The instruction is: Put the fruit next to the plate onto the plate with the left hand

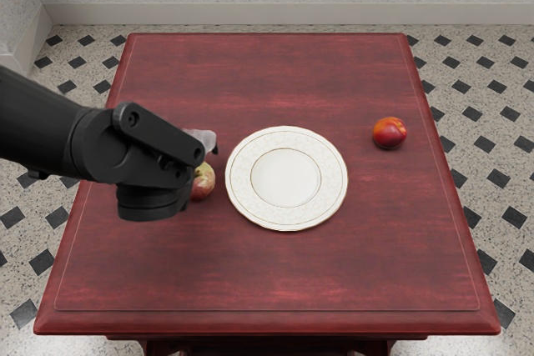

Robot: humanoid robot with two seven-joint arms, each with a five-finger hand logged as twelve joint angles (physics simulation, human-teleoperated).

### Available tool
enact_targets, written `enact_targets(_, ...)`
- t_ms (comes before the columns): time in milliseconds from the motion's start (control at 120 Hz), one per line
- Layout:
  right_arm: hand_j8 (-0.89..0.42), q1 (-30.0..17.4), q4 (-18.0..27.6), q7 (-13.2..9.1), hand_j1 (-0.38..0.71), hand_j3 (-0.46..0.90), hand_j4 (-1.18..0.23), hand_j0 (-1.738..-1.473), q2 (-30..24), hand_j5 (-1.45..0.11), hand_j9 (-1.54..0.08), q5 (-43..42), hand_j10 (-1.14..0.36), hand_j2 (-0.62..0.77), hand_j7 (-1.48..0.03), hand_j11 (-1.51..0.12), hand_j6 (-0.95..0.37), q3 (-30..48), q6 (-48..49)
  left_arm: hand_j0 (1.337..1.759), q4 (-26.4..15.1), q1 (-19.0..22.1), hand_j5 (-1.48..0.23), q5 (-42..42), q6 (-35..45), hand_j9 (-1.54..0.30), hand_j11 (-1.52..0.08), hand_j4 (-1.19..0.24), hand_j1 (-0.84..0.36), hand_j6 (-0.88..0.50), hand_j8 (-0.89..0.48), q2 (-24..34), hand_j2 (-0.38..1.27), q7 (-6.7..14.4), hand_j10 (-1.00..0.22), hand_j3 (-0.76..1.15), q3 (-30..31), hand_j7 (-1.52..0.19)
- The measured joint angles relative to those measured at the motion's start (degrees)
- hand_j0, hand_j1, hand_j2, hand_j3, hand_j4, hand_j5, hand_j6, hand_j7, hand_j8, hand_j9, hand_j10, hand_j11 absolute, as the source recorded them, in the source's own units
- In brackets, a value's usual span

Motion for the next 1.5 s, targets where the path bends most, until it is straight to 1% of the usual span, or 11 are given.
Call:
enact_targets(275, -0.03, 0.00, 0.00, 0.00, -0.32, 0.00, -0.03, -1.658, 0.00, -0.03, -0.03, 0.01, -0.03, -0.01, -0.03, -0.03, -0.03, 0.00, 0.00, 1.658, 0.18, 1.92, -0.32, 3.65, 1.95, -0.32, -0.32, -0.24, 0.06, -0.24, -0.24, 0.00, 0.05, 0.35, -0.24, 0.00, 0.67, -0.32)
enact_targets(700, -0.03, 0.00, 0.00, 0.00, -0.32, 0.00, -0.03, -1.658, 0.00, -0.03, -0.03, -0.01, -0.03, -0.01, -0.03, -0.03, -0.03, 0.00, 0.00, 1.658, 0.89, 4.54, -0.32, 7.42, 2.29, -0.32, -0.32, -0.25, 0.05, -0.25, -0.25, 0.00, 0.05, 0.38, -0.25, 0.00, 1.57, -0.32)
enact_targets(950, -0.03, 0.00, 0.00, 0.00, -0.32, 0.00, -0.03, -1.658, 0.00, -0.03, -0.03, -0.02, -0.03, -0.01, -0.03, -0.03, -0.03, 0.00, 0.00, 1.658, 1.66, 4.70, -0.41, 7.88, 2.36, -0.41, -0.41, -0.32, -0.03, -0.32, -0.32, 0.00, 0.06, 0.38, -0.32, 0.00, 2.37, -0.41)
enact_targets(1250, -0.03, 0.00, 0.00, 0.00, -0.32, 0.00, -0.03, -1.658, 0.00, -0.03, -0.03, -0.01, -0.03, -0.01, -0.03, -0.03, -0.03, 0.00, 0.00, 1.658, 2.12, 5.51, -0.47, 8.76, 2.34, -0.47, -0.47, -0.37, -0.09, -0.37, -0.37, 0.00, 0.07, 0.38, -0.37, 0.00, 2.71, -0.47)
enact_targets(1500, -0.03, 0.00, 0.00, 0.00, -0.32, 0.00, -0.03, -1.658, 0.00, -0.03, -0.03, 0.01, -0.03, -0.01, -0.03, -0.03, -0.03, 0.00, 0.00, 1.658, 2.23, 5.95, -0.57, 8.82, 2.27, -0.56, -0.56, -0.43, -0.19, -0.43, -0.43, 0.00, 0.10, 0.33, -0.43, 0.00, 2.84, -0.57)
